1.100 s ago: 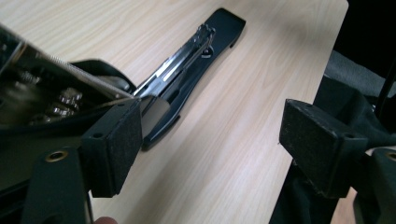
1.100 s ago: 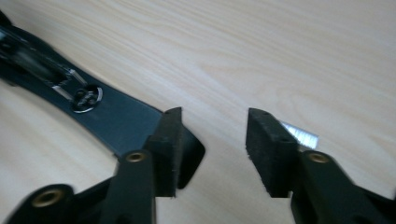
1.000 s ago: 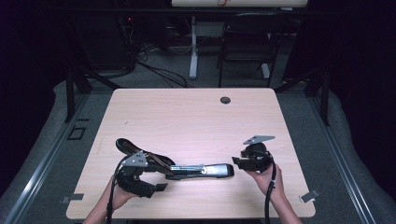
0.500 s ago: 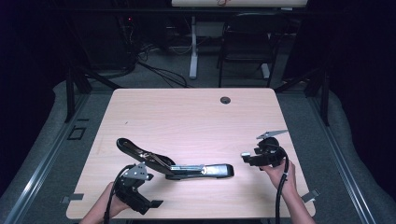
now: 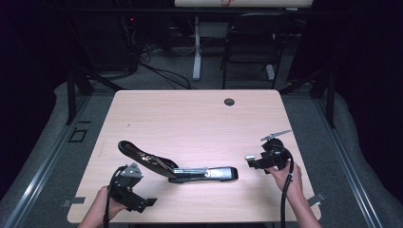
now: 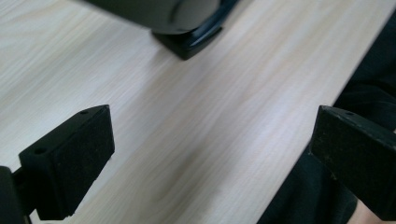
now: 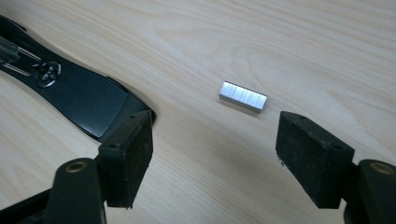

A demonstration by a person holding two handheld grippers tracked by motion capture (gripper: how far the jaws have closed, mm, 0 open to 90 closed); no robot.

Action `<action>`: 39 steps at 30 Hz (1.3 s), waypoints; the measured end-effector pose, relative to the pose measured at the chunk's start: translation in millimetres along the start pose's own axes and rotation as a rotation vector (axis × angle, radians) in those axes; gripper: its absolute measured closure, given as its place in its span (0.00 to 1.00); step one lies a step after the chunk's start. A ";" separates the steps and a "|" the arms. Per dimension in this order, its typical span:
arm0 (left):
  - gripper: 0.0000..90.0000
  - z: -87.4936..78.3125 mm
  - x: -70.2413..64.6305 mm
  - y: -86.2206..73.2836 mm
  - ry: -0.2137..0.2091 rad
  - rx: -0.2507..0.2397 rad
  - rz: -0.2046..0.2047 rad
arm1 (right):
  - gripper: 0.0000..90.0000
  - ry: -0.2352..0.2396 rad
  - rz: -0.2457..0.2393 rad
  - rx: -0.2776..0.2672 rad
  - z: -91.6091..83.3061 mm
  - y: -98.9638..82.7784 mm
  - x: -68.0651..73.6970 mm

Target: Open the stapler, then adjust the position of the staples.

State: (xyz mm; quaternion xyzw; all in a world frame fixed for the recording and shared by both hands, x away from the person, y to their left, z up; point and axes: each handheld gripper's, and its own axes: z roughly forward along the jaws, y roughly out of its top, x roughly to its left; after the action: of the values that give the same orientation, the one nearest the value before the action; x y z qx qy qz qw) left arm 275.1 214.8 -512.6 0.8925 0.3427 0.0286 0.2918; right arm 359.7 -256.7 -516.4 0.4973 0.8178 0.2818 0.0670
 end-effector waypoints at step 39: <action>0.00 -10.9 24.6 -5.8 0.133 -0.030 -0.152 | 0.34 -0.099 0.123 -0.033 18.6 15.8 -19.2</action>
State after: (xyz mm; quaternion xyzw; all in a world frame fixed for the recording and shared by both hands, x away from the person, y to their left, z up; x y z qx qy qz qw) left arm 287.8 239.2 -510.4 0.8555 0.4278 0.0708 0.2830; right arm 388.7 -260.2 -526.8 0.5588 0.7766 0.2739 0.0983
